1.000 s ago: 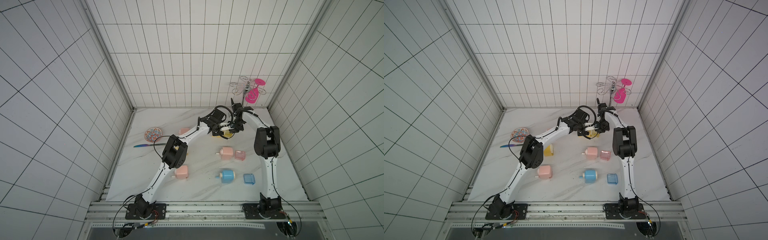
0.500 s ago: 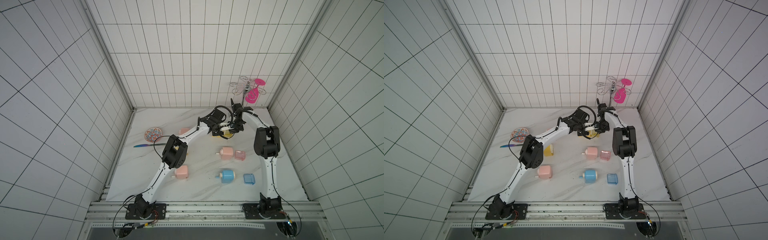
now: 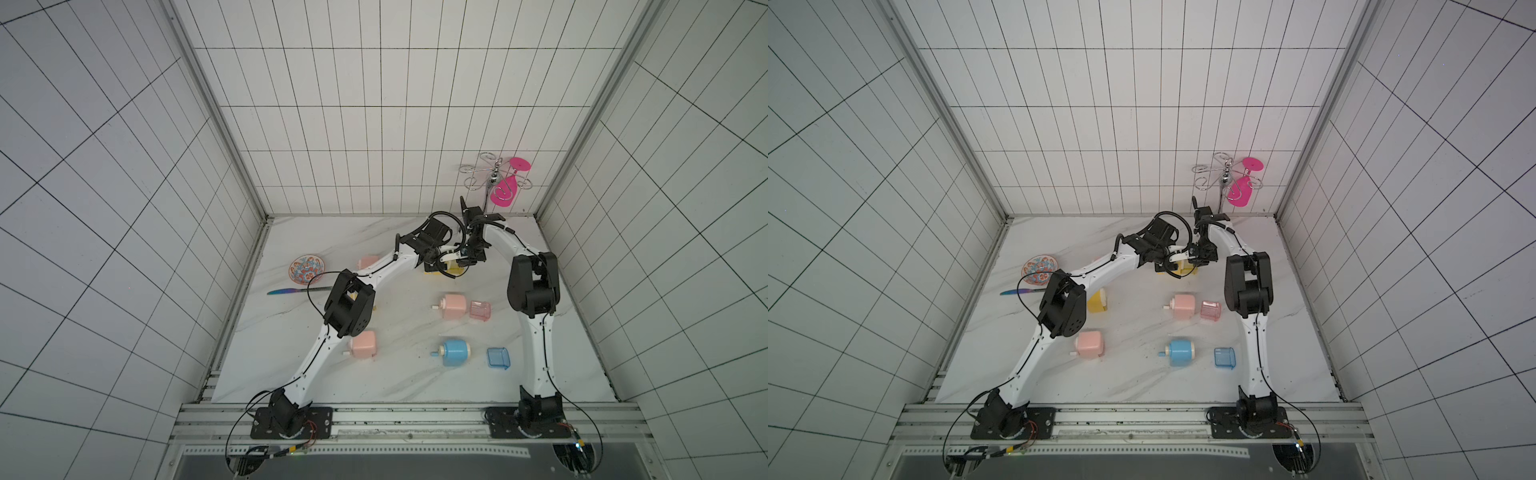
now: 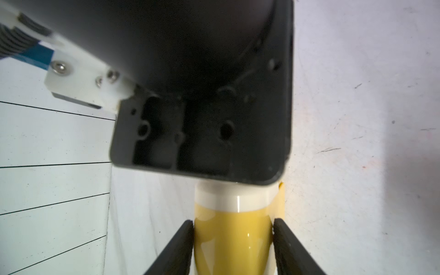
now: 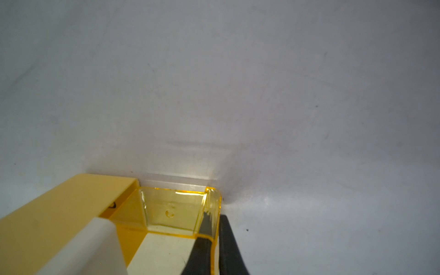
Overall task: Put the tray back into the pencil sharpener
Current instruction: Close the container of the pencil sharpener.
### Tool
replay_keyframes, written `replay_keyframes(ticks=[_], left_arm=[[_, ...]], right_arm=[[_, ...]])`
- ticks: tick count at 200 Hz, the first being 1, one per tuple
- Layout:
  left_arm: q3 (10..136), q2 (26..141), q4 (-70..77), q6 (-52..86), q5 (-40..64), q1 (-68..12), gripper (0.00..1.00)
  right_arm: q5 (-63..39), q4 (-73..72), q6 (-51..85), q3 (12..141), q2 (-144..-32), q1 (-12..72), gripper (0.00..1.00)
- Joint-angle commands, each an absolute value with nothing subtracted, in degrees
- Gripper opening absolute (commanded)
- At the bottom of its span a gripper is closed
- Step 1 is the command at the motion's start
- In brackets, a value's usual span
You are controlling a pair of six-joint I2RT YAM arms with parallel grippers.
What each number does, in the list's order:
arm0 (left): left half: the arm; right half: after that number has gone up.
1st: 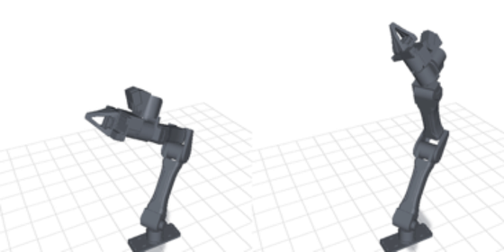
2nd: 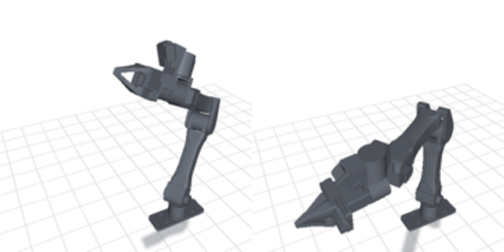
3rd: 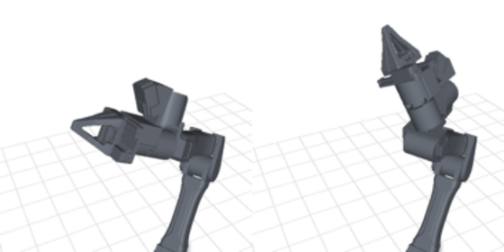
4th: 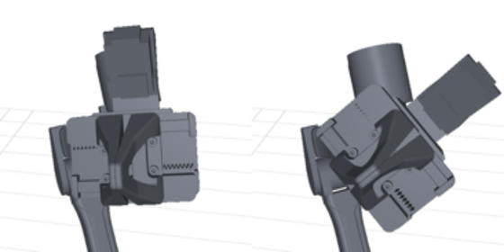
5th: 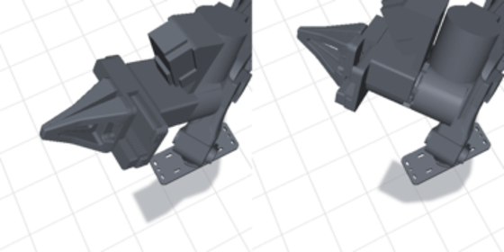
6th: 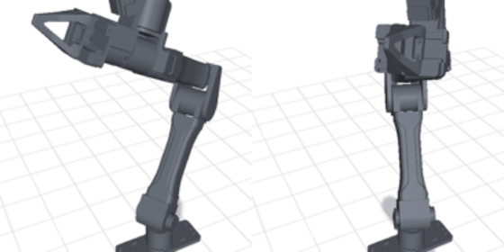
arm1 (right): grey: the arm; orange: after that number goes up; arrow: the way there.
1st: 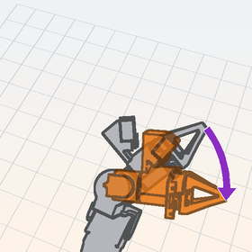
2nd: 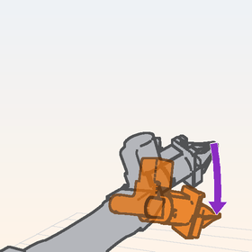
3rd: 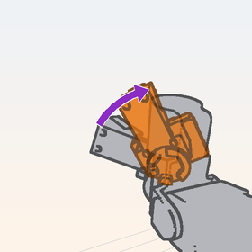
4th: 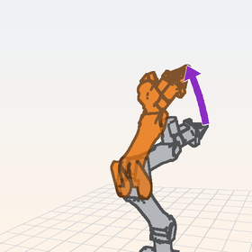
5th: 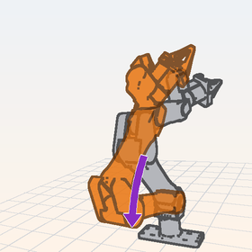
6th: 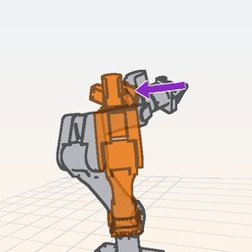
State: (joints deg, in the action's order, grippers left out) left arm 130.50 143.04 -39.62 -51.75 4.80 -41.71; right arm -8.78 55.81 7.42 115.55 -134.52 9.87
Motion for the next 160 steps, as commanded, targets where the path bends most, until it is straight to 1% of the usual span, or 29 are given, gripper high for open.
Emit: replay_keyframes(ticks=[1, 160], left_arm=[[129.7, 140.4, -39.2, -52.9, 5.3, -41.2, 0.56], [129.6, 140.4, -38.9, -52.9, 5.3, -41.1, 0.56]], right_arm=[[-9.0, 56.4, 6.0, 114.2, -132.1, 10.2, 0.10], [-11.2, 56.3, 3.7, 113.6, -132.0, 11.1, 0.11]])
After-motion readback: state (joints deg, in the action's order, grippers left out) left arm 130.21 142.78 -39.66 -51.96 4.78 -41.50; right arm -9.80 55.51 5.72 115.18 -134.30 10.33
